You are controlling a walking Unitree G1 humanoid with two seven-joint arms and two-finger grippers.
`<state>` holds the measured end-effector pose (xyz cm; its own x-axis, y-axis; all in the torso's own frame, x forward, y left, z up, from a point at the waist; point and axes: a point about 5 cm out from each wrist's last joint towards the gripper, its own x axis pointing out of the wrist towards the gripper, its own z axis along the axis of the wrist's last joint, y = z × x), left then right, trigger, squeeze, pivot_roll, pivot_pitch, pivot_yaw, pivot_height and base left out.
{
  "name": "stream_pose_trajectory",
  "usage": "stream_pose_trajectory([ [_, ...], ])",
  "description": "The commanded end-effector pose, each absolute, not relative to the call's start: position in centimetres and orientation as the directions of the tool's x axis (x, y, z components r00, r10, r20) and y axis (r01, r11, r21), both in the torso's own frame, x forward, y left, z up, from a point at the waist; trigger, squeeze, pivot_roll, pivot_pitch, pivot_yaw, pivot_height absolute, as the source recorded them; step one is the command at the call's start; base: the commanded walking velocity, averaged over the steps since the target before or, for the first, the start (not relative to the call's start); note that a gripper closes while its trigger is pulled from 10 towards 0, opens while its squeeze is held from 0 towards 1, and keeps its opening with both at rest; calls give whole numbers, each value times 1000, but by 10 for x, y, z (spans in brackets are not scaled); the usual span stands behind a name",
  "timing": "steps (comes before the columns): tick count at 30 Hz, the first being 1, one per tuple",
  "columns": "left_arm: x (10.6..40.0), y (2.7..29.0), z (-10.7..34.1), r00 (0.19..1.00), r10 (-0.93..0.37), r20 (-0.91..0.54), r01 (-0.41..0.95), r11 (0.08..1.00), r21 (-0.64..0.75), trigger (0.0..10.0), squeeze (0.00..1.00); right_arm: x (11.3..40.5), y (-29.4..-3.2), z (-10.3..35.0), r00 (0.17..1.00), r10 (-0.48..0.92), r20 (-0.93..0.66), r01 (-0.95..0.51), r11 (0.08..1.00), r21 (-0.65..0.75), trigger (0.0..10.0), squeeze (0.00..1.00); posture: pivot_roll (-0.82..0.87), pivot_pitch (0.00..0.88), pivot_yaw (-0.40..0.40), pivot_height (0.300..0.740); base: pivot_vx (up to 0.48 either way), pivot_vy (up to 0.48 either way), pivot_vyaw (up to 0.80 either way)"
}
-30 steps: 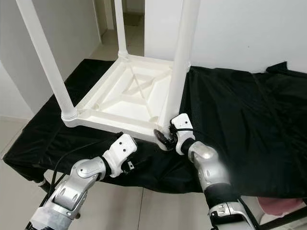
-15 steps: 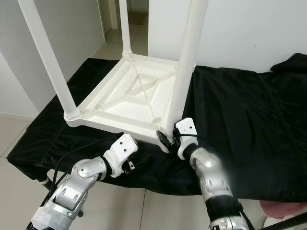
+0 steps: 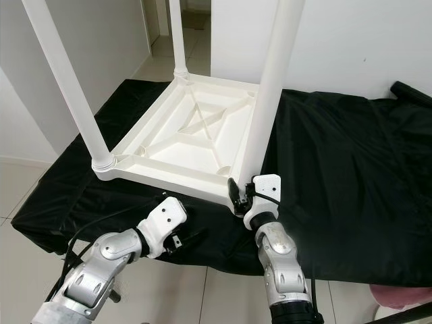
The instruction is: Building children table
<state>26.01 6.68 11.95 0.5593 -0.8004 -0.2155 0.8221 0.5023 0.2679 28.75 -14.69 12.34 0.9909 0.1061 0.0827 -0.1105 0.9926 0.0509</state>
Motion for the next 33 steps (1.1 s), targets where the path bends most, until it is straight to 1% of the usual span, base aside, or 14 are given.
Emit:
stream_pose_trajectory([
  [1,263,71,119,604,-769,-209,790,545,279,10000,0,284,-160,111,1000,23,22,-24,997,72,10000,0,41,66,39,740,0,0,0],
  [5,264,71,119,617,-760,-206,781,558,279,10000,0,282,-162,110,1000,-20,15,19,997,74,10000,0,41,71,34,740,0,0,0],
  [6,265,67,121,622,-760,-189,778,571,264,10000,0,282,-165,111,994,-110,8,109,990,93,10000,0,33,64,21,740,0,0,0],
  [8,265,67,121,622,-760,-189,778,571,264,10000,0,282,-165,111,994,-110,8,109,990,93,10000,0,33,64,21,740,0,0,0],
  [9,265,63,123,624,-762,-173,776,578,254,10000,0,283,-166,111,982,-186,5,185,978,101,10000,0,32,61,18,740,0,0,0],
  [14,268,59,128,636,-759,-139,764,597,245,10000,0,289,-162,114,943,-333,-6,330,932,152,10000,0,50,48,-8,740,0,0,0],
  [19,267,62,131,646,-754,-121,757,612,231,10000,0,295,-155,116,944,-330,-16,327,926,190,10000,0,65,35,-25,740,0,0,0],
  [20,267,64,131,653,-749,-116,751,620,226,10000,0,297,-153,119,953,-303,8,297,938,179,10000,431,67,31,-32,740,0,0,0],
  [21,267,64,131,653,-749,-116,751,620,226,10000,0,297,-153,119,953,-303,8,297,938,179,10000,431,67,31,-32,740,0,0,0],
  [22,268,67,131,661,-742,-113,745,630,221,10000,0,298,-153,122,957,-289,29,279,944,176,10000,1000,60,22,-26,740,0,0,0],
  [27,271,66,130,674,-730,-114,734,643,219,10000,0,302,-158,129,975,-205,82,189,968,163,10000,1000,47,35,-4,740,0,0,0],
  [28,272,64,133,669,-736,-105,738,641,213,10000,0,303,-159,132,984,-150,98,134,979,154,10000,804,44,35,1,740,0,0,0],
  [29,272,62,135,661,-744,-99,744,633,212,10000,0,303,-160,134,990,-88,110,72,987,142,10000,0,40,32,5,740,0,0,0],
  [33,270,61,133,650,-752,-106,754,621,214,10000,0,300,-165,134,992,51,119,-63,993,101,10000,0,40,32,5,740,0,0,0],
])
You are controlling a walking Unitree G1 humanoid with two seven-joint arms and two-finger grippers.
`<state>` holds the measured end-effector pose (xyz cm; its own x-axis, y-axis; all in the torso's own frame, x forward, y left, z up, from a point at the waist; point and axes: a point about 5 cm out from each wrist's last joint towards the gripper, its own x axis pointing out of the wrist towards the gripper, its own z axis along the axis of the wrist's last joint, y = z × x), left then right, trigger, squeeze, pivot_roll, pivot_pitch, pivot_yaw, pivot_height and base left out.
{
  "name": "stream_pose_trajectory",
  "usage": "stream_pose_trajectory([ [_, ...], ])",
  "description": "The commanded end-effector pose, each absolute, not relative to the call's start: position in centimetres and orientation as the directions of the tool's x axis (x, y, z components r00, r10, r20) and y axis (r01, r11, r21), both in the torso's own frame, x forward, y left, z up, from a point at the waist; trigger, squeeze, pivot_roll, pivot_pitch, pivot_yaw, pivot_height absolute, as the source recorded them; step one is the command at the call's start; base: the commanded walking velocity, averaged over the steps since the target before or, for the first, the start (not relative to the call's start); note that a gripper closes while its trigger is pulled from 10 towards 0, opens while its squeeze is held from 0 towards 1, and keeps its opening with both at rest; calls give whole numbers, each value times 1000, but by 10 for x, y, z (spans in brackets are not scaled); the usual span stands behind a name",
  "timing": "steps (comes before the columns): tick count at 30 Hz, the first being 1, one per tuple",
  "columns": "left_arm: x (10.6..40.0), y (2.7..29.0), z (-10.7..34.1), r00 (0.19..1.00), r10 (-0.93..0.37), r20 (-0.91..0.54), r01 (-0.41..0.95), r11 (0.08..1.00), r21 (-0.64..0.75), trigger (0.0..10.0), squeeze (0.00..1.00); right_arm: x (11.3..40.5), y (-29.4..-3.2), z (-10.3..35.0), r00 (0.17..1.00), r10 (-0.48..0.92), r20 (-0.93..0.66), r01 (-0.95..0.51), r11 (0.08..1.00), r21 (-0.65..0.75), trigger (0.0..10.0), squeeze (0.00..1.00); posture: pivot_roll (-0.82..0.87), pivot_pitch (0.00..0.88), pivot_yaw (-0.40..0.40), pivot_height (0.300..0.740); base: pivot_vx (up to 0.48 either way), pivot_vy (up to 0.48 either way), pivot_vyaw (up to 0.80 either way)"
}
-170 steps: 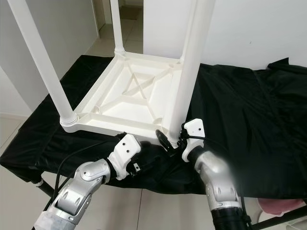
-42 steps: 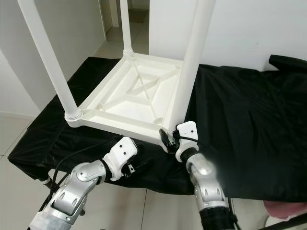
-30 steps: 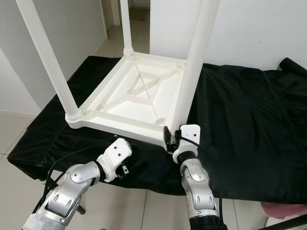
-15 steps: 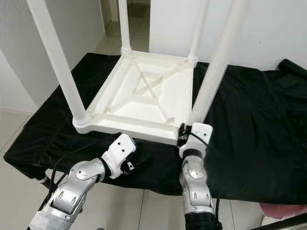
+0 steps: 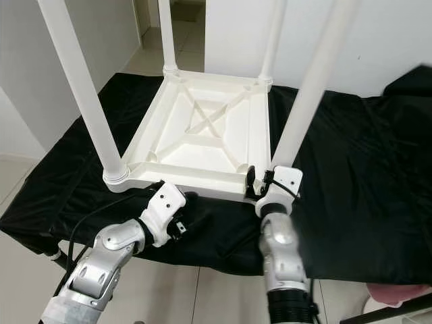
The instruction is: Building children table
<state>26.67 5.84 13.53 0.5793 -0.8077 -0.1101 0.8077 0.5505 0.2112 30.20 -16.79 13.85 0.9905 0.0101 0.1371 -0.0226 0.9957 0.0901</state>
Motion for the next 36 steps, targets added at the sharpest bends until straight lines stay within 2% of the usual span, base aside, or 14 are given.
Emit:
stream_pose_trajectory([
  [1,269,61,133,643,-758,-109,760,615,211,10000,0,299,-168,135,988,98,124,-108,991,78,10000,0,30,33,7,740,0,0,0],
  [5,262,55,131,592,-799,-110,802,570,177,10000,0,299,-177,138,949,299,104,-300,954,-4,10000,0,22,28,10,740,0,0,0],
  [11,258,48,132,561,-821,-102,825,545,151,10000,0,308,-194,139,917,396,50,-391,916,-90,10000,0,14,21,12,740,0,0,0],
  [12,259,45,132,559,-823,-100,826,541,158,10000,0,316,-198,139,896,445,6,-440,889,-125,10000,0,15,14,16,740,0,0,0],
  [13,260,44,133,557,-824,-100,827,539,161,10000,0,318,-199,138,885,466,-10,-463,876,-135,9059,0,15,14,16,740,0,0,0],
  [15,260,44,133,557,-824,-100,827,539,161,10000,0,318,-199,138,885,466,-10,-463,876,-135,9059,0,15,14,16,740,0,0,0],
  [16,260,43,133,556,-825,-100,827,538,164,10000,0,320,-200,137,874,485,-26,-483,864,-140,6078,0,20,10,15,740,0,0,0],
  [17,261,43,133,555,-826,-100,828,536,168,10000,0,321,-200,136,869,494,-37,-494,858,-143,0,0,25,3,15,740,0,0,0],
  [26,262,44,133,562,-820,-106,822,541,179,10000,0,318,-195,132,843,536,-45,-537,836,-115,0,0,24,7,8,740,0,0,0],
  [27,262,43,133,561,-821,-107,823,539,178,10000,0,318,-194,131,841,539,-43,-540,835,-104,2078,0,24,7,8,740,0,0,0],
  [28,261,42,132,558,-823,-107,825,536,178,10000,0,317,-192,132,850,527,-27,-527,846,-81,10000,0,21,0,2,740,0,0,0],
  [32,259,42,131,556,-824,-109,827,534,177,10000,0,317,-190,134,863,505,-2,-504,862,-54,10000,0,19,0,-1,740,0,0,0],
  [36,260,42,129,562,-819,-116,823,539,178,10000,0,315,-183,138,919,392,38,-392,920,-26,10000,0,11,0,-2,740,0,0,0],
])
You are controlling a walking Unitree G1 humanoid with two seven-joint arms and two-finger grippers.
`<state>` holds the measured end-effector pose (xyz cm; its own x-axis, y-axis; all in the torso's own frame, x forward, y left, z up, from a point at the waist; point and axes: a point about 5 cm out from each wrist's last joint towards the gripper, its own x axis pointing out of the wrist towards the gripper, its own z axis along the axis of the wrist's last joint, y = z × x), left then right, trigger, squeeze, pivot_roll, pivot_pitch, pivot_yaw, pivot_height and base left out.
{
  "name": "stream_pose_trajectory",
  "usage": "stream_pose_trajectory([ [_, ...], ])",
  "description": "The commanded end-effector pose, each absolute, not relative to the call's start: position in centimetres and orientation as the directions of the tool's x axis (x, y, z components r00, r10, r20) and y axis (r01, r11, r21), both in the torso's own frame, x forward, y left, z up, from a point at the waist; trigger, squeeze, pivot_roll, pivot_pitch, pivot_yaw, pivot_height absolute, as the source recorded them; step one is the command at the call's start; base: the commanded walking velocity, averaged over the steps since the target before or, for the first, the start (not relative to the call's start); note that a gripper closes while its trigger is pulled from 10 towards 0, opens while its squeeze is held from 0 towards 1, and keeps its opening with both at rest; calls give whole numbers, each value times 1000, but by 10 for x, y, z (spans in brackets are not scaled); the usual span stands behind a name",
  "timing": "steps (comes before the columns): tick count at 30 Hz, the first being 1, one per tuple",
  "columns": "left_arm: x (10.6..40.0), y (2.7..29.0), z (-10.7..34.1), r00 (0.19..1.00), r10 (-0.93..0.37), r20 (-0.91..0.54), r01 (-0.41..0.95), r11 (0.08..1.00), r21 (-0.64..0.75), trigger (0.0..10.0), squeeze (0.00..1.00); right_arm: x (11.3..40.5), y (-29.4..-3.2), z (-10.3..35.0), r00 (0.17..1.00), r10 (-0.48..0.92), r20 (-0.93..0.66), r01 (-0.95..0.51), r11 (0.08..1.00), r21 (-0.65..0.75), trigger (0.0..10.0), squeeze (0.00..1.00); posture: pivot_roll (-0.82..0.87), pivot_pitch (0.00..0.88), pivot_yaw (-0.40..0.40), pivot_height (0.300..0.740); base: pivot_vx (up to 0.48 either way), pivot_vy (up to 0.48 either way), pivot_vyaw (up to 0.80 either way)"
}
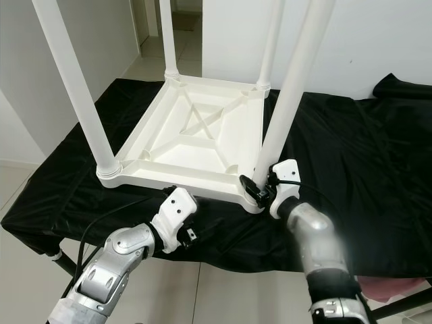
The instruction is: Building children table
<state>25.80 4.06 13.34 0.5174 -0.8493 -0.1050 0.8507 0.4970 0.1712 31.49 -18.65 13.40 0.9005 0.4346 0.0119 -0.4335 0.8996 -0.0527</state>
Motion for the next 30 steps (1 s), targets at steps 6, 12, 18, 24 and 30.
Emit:
stream_pose_trajectory([
  [6,261,44,128,568,-814,-120,819,545,179,10000,0,308,-166,139,979,196,56,-199,979,39,10000,0,-1,7,5,740,0,0,0],
  [12,261,44,126,574,-809,-124,815,552,175,10000,0,299,-156,122,995,-70,-73,72,997,14,10000,0,5,12,3,740,0,0,0],
  [18,262,47,128,586,-801,-120,807,564,173,10000,0,291,-115,114,991,-87,-101,100,987,125,10000,0,10,21,20,740,0,0,0],
  [24,264,50,129,594,-795,-122,801,571,178,10000,0,290,-118,121,995,-80,-56,87,987,136,10000,0,12,21,19,740,0,0,0],
  [30,266,54,129,596,-793,-128,799,571,188,10000,0,288,-129,132,997,-79,8,78,994,78,10000,1000,5,23,22,740,0,0,0],
])
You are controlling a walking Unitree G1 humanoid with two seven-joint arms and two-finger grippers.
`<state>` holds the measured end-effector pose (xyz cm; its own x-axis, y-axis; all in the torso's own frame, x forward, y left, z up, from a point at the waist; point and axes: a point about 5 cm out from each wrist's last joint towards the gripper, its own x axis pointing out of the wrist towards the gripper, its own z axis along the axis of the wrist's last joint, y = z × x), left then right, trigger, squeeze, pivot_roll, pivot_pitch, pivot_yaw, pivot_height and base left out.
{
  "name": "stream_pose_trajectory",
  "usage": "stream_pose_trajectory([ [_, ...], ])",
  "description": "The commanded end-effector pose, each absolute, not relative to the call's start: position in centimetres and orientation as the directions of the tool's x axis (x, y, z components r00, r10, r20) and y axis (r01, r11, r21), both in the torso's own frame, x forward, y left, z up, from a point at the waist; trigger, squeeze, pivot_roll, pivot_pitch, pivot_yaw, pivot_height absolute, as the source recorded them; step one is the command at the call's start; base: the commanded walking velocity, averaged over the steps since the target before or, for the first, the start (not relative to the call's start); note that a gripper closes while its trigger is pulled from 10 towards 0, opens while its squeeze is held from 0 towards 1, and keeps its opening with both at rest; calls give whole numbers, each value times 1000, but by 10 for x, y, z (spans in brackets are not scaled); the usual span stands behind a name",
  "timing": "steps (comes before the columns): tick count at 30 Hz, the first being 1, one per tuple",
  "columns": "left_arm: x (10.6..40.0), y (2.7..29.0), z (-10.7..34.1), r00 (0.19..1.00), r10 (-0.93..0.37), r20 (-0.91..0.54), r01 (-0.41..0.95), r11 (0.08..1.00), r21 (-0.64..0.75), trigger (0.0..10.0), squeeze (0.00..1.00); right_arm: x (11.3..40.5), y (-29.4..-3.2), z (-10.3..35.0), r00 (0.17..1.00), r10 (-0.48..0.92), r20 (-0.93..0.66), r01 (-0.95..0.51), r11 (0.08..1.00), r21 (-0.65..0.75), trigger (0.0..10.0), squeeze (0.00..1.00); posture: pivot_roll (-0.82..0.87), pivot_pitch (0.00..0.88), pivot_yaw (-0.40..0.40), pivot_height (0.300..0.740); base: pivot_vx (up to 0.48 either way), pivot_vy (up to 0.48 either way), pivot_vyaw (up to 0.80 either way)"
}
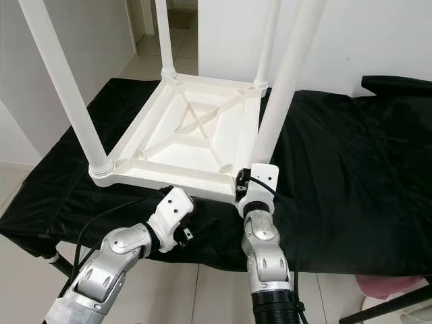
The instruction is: Building children table
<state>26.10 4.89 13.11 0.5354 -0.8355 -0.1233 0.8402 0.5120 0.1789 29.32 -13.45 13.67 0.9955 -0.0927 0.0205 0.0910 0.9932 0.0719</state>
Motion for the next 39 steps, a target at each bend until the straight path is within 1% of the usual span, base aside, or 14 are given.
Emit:
stream_pose_trajectory([
  [1,266,54,129,596,-793,-128,799,571,188,10000,0,288,-129,132,997,-79,8,78,994,78,10000,1000,5,23,22,740,0,0,0],
  [3,268,56,129,599,-790,-129,797,573,189,10000,0,287,-129,133,998,-57,20,56,996,68,10000,1000,5,23,22,740,0,0,0],
  [4,269,57,129,601,-788,-130,795,575,191,10000,0,286,-130,132,999,-31,28,29,998,60,10000,0,3,23,21,740,0,0,0],
  [7,270,59,130,606,-785,-131,792,578,197,10000,0,283,-134,130,998,51,45,-54,997,62,10000,0,4,25,22,740,0,0,0],
  [11,271,60,130,607,-784,-130,791,579,197,10000,0,282,-137,130,996,74,49,-78,995,65,10000,0,4,25,22,740,0,0,0],
  [13,269,61,130,604,-786,-134,793,575,200,10000,0,285,-157,134,974,215,78,-214,977,-16,10000,0,-2,27,30,740,0,0,0],
  [15,269,61,130,604,-786,-134,793,575,200,10000,0,285,-157,134,974,215,78,-214,977,-16,10000,0,-2,27,30,740,0,0,0],
  [17,269,60,130,600,-788,-136,796,571,201,10000,0,290,-170,137,950,305,73,-301,951,-65,10000,0,-2,24,34,740,0,0,0],
  [20,271,60,130,595,-792,-137,799,566,201,10000,0,300,-175,139,925,378,48,-372,923,-104,10000,0,-12,18,43,740,0,0,0],
  [22,271,60,130,595,-792,-137,799,566,201,10000,0,300,-175,139,925,378,48,-372,923,-104,10000,0,-12,18,43,740,0,0,0],
  [27,273,57,131,580,-803,-136,810,551,204,10000,0,317,-164,140,859,512,3,-507,850,-140,10000,0,-9,13,42,740,0,0,0],
  [35,273,56,132,578,-805,-135,811,547,206,10000,0,324,-158,137,801,597,-29,-594,788,-163,10000,0,1,9,41,740,0,0,0],
  [36,273,57,132,579,-804,-135,810,548,208,10000,0,325,-159,136,796,605,-32,-601,782,-165,9020,0,2,9,41,740,0,0,0],
  [39,273,57,132,579,-804,-135,810,548,209,10000,0,326,-159,136,793,608,-35,-605,779,-167,9020,0,2,9,41,740,0,0,0],
])
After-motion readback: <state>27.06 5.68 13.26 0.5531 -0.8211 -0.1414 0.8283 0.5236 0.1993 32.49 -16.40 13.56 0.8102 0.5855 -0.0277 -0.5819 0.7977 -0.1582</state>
